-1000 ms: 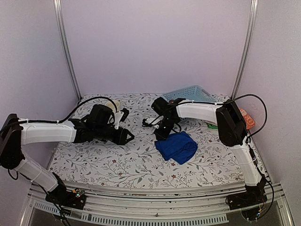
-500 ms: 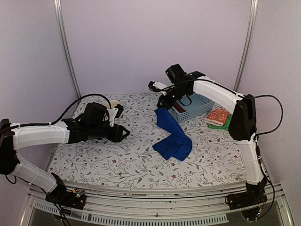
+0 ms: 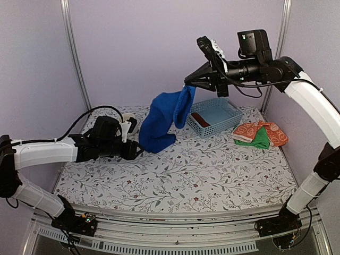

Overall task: Roll the towels
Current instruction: Place the towel at the center of the board.

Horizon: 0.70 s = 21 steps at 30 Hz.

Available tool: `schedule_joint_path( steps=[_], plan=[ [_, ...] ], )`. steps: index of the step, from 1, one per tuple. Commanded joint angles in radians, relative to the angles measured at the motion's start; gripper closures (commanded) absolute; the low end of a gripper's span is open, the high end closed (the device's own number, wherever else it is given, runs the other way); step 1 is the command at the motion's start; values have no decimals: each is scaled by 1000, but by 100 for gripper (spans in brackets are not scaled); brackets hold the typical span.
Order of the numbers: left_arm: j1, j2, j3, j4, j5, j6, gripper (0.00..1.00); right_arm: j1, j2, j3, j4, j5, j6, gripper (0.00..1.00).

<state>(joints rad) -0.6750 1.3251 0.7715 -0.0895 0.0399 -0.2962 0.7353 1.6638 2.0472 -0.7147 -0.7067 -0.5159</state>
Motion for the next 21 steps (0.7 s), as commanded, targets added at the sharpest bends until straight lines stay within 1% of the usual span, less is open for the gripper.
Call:
schedule_joint_path(
  steps=[1,6,7,9,10,11,12,14,16,18,21],
  plan=[
    [14,47,9,16,31,-3,53,-198,-36,-436,44,-21,-48,97],
    [14,56,-17,10,41,-7,53,-358,-177,-808,66,4,-91,93],
    [14,55,-25,12,42,-4,53,-382,-210,-869,77,1,-89,90],
    [15,67,-33,11,55,9,53,-403,-265,-949,80,3,-81,77],
    [15,80,-32,5,67,19,53,-403,-285,-973,72,3,-82,69],
    [14,96,-26,-7,79,27,53,-404,-302,-989,62,2,-87,65],
    [14,113,-16,-23,88,30,53,-404,-314,-997,55,3,-93,63],
    [12,149,10,-49,84,39,54,-404,-320,-1006,47,27,-97,63],
    [12,178,31,-70,38,34,54,-404,-305,-1006,67,82,-81,63],
    [19,200,60,-74,-11,29,53,-404,-264,-990,82,139,-48,63],
    [48,254,134,-74,-27,13,52,-403,-182,-954,87,224,-2,63]
  ],
)
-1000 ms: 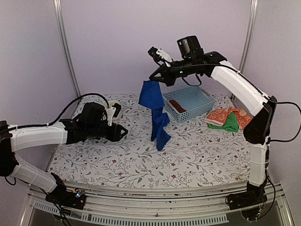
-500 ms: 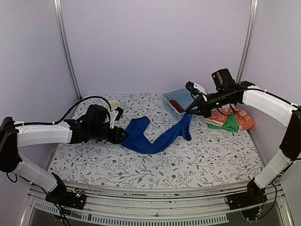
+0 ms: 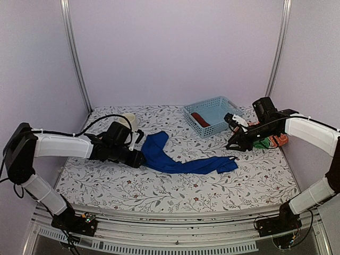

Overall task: Roll the towels
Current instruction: Place the towel at the center of the board, then pick up the towel from the center of the board.

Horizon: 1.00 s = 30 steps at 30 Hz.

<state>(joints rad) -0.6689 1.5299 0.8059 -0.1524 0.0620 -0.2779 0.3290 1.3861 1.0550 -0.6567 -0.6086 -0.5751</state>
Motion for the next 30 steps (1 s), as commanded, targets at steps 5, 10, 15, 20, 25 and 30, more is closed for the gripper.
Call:
schedule_joint_path(
  steps=[5,10,15,20,25,30],
  plan=[
    [106,204,281,-46,-82,-43,53,2,209,81,44,275,107,62],
    [155,358,457,-48,-80,-63,55,-14,275,95,50,384,136,58],
    [184,533,652,-86,-70,-59,56,-46,338,112,44,378,149,56],
    [213,667,768,-127,-48,-64,57,-74,413,147,-7,326,164,52],
    [215,711,783,-123,0,-72,60,-109,401,147,-57,277,169,50],
    [215,725,771,-111,41,-72,63,-155,325,139,-83,291,124,50]
  ],
)
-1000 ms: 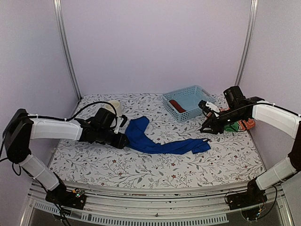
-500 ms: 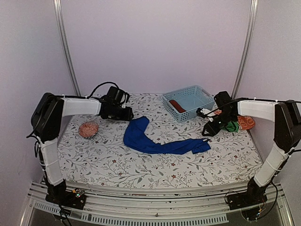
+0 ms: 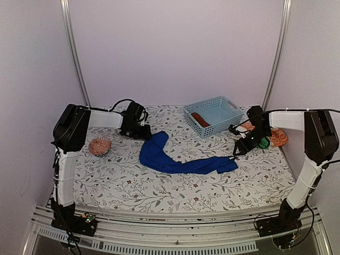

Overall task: Roll the towels
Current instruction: Pick up the towel from the center of the board.

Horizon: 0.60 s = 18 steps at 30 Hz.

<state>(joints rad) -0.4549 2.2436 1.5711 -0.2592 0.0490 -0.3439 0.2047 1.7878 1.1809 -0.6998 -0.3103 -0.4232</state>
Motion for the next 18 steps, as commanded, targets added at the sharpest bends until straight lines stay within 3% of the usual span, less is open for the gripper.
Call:
schedule_joint_path(
  steps=[1,9,18],
  plan=[
    [1,11,4,-3,59,-6,64,-31,-93,-5,-40,-3,-57,51],
    [2,-42,-32,8,55,10,64,-30,-91,-52,-7,33,-194,52],
    [-4,-300,-221,19,30,57,59,-5,-16,-46,23,28,-261,54]
  ],
)
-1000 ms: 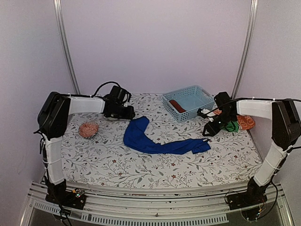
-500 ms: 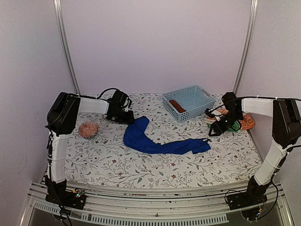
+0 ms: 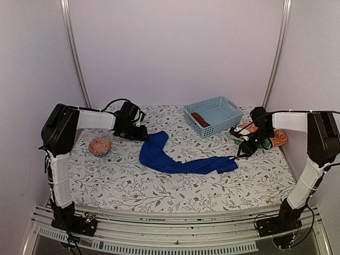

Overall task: Roll the towels
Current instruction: Pick up the towel from the center of the board.

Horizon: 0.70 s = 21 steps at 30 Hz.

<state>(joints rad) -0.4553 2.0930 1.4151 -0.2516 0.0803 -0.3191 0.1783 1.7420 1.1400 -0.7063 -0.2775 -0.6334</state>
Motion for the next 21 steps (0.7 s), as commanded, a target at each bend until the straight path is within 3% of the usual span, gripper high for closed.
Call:
schedule_joint_path(
  steps=[1,6,11,21],
  plan=[
    [-9,-172,-93,13,8,37,58,29,37,-4,34,-7,-53,54],
    [-99,-310,-203,5,52,139,60,62,78,15,60,-3,-40,59],
    [-239,-355,-231,-123,-42,240,60,63,74,45,55,15,-34,94],
    [-365,-524,-387,-63,-62,309,59,62,-254,287,-117,-78,19,97]
  ],
)
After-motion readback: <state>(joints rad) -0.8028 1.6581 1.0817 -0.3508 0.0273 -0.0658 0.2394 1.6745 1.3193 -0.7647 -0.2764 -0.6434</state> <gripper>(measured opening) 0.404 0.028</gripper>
